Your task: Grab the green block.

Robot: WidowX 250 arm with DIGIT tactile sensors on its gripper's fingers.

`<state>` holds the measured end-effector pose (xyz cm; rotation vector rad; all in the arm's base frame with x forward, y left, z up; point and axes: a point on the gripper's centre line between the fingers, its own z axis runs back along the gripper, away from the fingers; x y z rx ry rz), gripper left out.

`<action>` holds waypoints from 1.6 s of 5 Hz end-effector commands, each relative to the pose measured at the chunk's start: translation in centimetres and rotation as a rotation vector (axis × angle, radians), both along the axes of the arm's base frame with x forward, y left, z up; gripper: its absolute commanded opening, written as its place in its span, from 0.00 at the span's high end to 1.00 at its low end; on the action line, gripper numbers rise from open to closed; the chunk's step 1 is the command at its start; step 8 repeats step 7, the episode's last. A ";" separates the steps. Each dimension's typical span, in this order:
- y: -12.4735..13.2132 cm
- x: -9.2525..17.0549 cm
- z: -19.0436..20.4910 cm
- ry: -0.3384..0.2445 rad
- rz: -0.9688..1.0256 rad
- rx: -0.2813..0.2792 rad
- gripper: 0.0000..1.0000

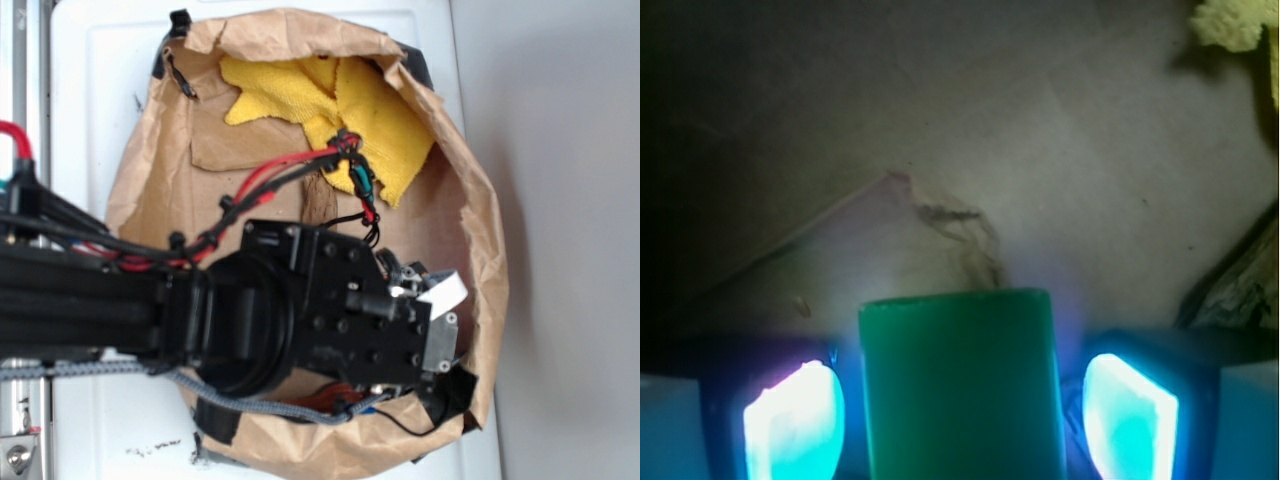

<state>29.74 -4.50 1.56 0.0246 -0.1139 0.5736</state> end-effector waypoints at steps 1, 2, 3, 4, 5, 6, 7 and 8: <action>-0.3 -0.9 0.2 -0.013 -0.022 0.004 1.00; 0.9 -1.0 2.8 -0.037 -0.023 -0.045 1.00; 2.4 -1.7 7.0 -0.104 -0.023 -0.067 1.00; 4.3 -3.3 11.9 -0.161 -0.059 -0.128 1.00; 4.9 -4.5 14.4 -0.172 -0.115 -0.108 1.00; 5.7 -5.5 15.1 -0.178 -0.136 -0.118 1.00; 5.6 -5.5 14.7 -0.175 -0.112 -0.004 1.00; 5.6 -5.5 14.7 -0.175 -0.112 -0.004 1.00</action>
